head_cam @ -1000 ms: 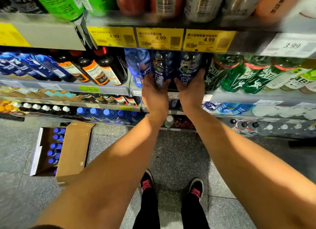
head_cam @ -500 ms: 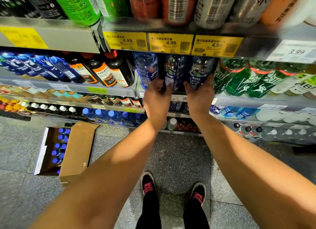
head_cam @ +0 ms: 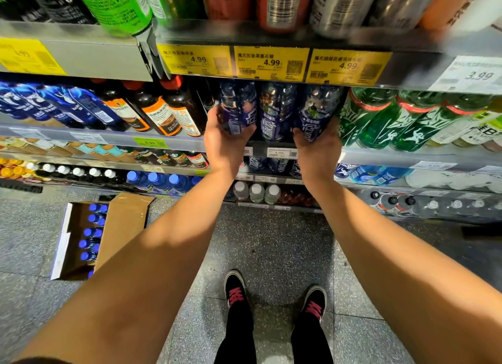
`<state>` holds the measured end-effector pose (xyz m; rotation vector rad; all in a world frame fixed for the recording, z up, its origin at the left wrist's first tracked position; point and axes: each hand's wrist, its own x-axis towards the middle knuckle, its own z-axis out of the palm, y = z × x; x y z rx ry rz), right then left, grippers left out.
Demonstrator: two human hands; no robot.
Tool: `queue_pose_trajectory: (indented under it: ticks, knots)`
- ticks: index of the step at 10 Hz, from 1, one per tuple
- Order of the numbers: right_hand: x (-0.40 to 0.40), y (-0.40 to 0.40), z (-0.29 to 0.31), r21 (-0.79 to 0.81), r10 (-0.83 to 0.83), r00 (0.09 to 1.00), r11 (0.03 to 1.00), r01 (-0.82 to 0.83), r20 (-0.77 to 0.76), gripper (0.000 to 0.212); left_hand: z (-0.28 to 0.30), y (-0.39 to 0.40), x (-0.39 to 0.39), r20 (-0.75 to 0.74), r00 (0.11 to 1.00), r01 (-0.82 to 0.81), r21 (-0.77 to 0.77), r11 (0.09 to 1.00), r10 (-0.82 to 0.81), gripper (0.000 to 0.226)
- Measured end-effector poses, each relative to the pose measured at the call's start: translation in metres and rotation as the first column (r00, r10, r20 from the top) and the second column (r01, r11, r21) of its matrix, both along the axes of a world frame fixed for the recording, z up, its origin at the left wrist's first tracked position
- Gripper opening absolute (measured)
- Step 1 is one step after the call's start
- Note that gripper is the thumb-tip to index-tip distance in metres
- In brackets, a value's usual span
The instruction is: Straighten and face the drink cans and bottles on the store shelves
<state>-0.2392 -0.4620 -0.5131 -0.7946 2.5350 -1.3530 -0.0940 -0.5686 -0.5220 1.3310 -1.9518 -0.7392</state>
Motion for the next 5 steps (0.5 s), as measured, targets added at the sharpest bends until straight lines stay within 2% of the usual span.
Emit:
queue_pose_trajectory:
  ticks: [1, 2, 3, 4, 5]
  knots:
    - [0.0, 0.001, 0.0, -0.011, 0.011, 1.0, 1.0, -0.011, -0.002, 0.068, -0.001, 0.003, 0.0, -0.064, 0.996, -0.066, 0.002, 0.998, 0.066, 0.013]
    - [0.0, 0.001, 0.0, 0.011, 0.015, 1.0, 1.0, -0.014, -0.018, 0.07, 0.0, 0.001, 0.003, -0.204, 0.977, -0.051, 0.02, 0.999, 0.054, 0.019]
    - [-0.001, 0.003, 0.005, 0.064, 0.051, 0.999, 0.997, -0.052, 0.012, 0.072, 0.001, 0.004, 0.001, -0.193, 0.979, -0.048, 0.126, 0.991, 0.072, 0.027]
    - [-0.005, 0.009, 0.009, 0.101, 0.106, 0.994, 0.989, -0.106, 0.003, 0.071, 0.007, 0.02, 0.0, -0.056, 0.992, -0.094, 0.246, 0.965, 0.111, 0.049]
    - [-0.005, 0.027, 0.014, 0.216, 0.138, 0.99, 0.968, -0.13, -0.025, 0.062, 0.01, 0.047, -0.003, -0.208, 0.943, -0.152, 0.431, 0.89, 0.261, 0.062]
